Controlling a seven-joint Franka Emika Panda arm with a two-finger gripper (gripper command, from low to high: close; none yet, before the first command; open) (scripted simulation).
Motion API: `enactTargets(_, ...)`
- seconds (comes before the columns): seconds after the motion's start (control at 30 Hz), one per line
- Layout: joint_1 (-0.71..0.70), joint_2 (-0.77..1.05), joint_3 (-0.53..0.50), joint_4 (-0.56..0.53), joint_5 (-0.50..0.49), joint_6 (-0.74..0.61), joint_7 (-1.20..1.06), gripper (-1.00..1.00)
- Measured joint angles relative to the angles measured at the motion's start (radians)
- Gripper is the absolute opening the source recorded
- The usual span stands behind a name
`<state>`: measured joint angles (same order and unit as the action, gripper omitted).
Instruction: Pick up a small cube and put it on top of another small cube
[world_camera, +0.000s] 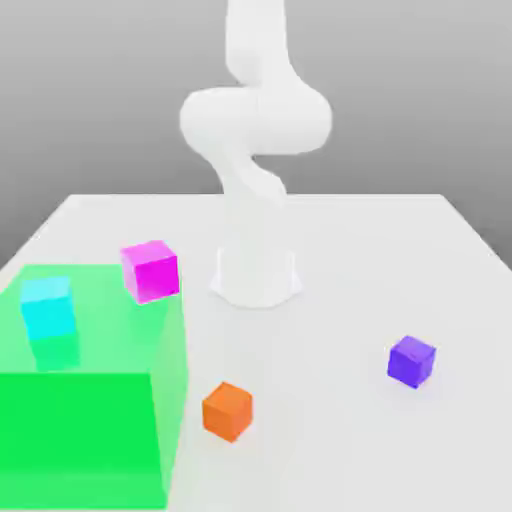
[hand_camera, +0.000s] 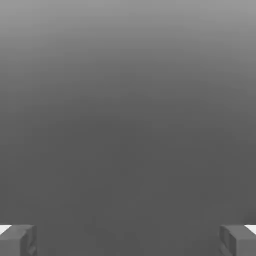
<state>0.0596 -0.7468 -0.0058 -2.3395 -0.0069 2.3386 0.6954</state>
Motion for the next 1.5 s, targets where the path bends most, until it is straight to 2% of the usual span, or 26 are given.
enactTargets(0.67,0.457,0.426,-0.048,-0.316,-0.024,0.309,-0.861,0.00)
enactTargets(1.1,0.695,0.701,-0.003,-0.520,0.005,0.508,-1.447,0.00)
enactTargets(1.37,0.707,0.968,0.004,-0.502,0.009,0.724,-1.516,0.00)
enactTargets(1.4,0.707,0.998,0.005,-0.497,0.009,0.749,-1.516,-1.00)
enactTargets(1.5,0.707,0.998,0.005,-0.497,0.009,0.747,-1.516,-1.00)
